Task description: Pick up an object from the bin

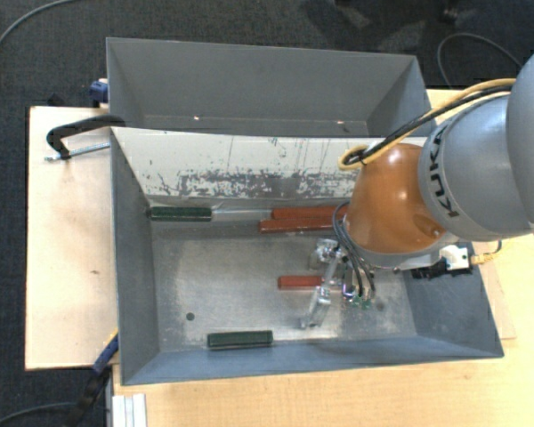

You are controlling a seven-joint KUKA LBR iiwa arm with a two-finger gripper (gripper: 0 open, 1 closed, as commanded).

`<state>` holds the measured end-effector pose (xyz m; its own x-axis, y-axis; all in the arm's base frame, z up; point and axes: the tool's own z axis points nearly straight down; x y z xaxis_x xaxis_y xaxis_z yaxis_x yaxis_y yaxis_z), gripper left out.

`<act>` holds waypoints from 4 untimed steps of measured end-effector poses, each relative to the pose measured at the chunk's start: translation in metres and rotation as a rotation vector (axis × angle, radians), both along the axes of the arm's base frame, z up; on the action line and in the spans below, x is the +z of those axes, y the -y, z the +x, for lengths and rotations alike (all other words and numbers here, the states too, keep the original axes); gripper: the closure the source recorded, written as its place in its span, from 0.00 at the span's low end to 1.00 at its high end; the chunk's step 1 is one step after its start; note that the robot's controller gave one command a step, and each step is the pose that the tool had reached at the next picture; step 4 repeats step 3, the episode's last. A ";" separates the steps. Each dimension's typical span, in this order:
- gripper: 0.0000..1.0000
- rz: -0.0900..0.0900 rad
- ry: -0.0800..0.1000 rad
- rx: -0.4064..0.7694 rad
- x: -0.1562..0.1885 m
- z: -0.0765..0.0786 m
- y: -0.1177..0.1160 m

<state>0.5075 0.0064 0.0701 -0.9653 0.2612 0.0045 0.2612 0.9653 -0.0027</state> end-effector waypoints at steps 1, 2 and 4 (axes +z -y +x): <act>1.00 0.003 0.004 0.004 0.000 0.001 -0.003; 1.00 0.004 0.021 0.001 0.175 0.045 -0.042; 1.00 0.001 0.006 0.106 0.171 0.034 -0.015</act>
Offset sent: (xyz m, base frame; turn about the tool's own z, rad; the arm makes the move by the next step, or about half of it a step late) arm 0.0000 0.0000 0.0000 0.0000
